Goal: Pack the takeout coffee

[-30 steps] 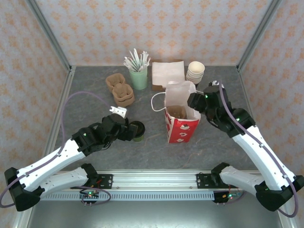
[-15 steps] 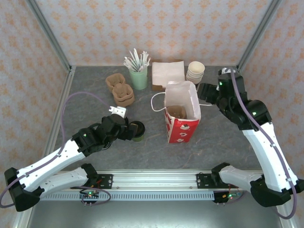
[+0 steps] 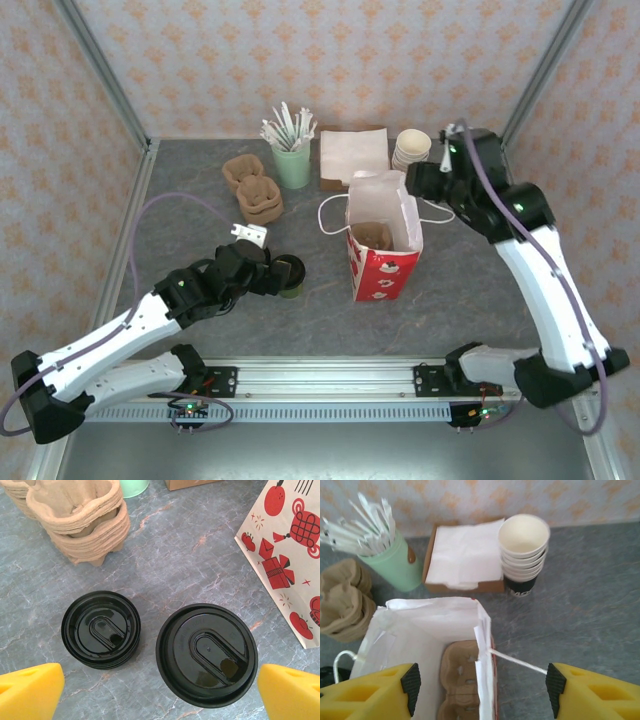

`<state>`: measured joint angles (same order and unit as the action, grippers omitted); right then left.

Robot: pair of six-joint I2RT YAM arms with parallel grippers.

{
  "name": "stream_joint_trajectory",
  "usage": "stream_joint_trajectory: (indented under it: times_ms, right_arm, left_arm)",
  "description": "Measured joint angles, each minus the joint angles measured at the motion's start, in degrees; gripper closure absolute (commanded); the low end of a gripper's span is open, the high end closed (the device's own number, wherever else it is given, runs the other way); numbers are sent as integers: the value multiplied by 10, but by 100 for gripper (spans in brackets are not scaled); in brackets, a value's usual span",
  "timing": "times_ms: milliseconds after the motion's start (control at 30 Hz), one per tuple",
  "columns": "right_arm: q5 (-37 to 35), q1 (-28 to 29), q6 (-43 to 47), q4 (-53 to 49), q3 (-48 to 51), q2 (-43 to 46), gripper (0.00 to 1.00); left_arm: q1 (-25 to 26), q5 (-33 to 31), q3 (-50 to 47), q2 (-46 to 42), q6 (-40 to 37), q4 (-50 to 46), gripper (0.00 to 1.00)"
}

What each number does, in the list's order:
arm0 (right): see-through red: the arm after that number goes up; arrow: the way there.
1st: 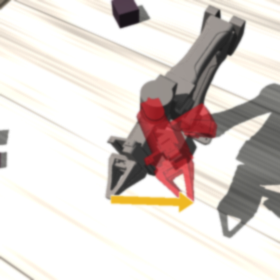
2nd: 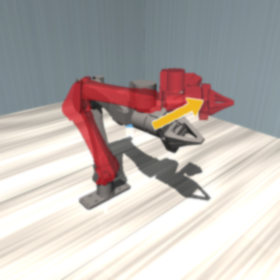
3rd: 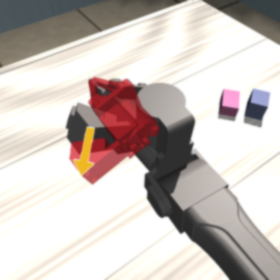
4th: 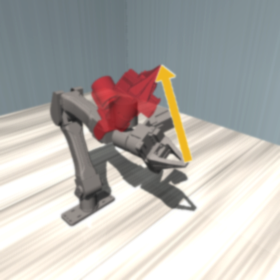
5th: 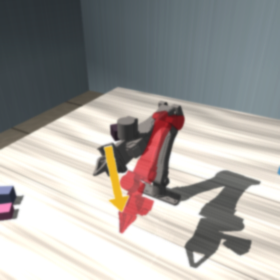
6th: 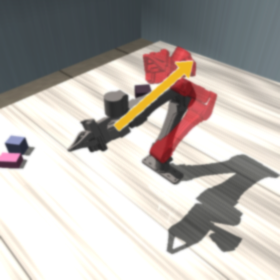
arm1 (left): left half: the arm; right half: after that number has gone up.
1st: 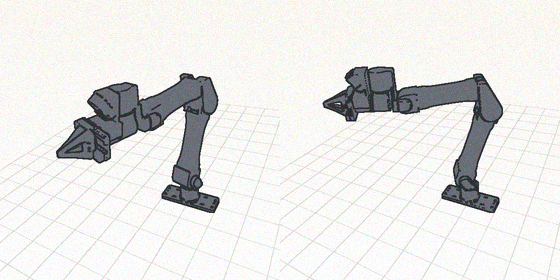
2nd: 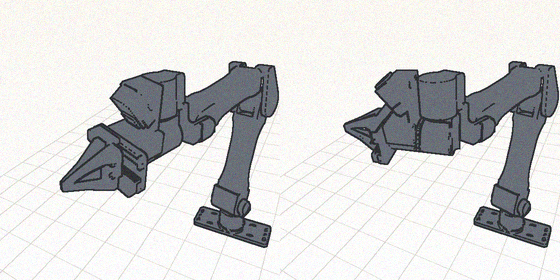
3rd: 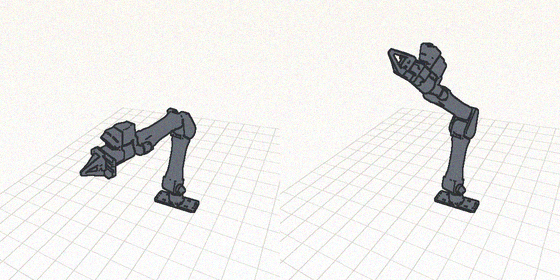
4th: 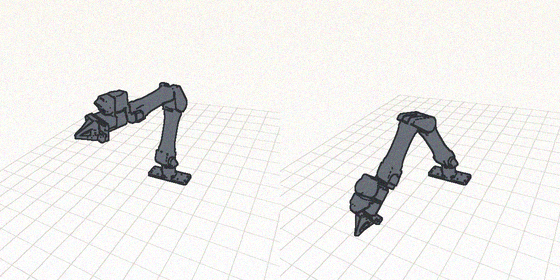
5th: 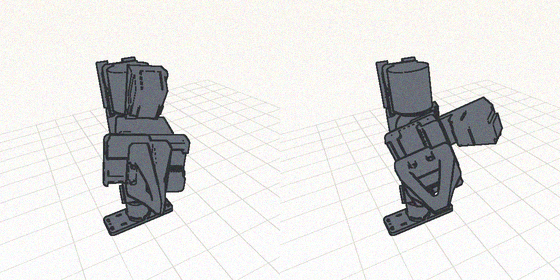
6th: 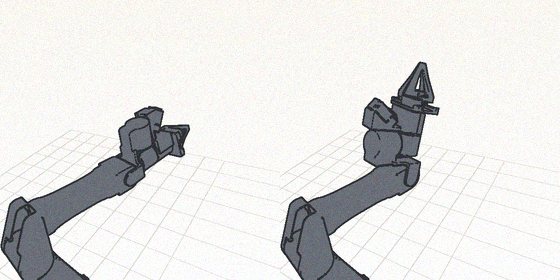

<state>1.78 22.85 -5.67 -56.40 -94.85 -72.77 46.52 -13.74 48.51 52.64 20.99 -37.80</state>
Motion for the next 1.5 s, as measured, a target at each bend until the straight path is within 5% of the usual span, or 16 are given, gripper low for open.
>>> stream_joint_trajectory:
  times_ms: [400, 767, 1500]
  right_arm:
    - [77, -38, 26, 14, 8, -127, 44]
    - [90, -39, 25, 15, 21, -142, 90]
    - [52, -4, -200, 37, 122, -38, 100]
  left_arm:
    - [0, 5, -7, 4, 2, 1, 0]
    - [0, 13, -10, 17, 2, 13, 0]
    - [1, 33, -12, 101, 41, 54, 11]
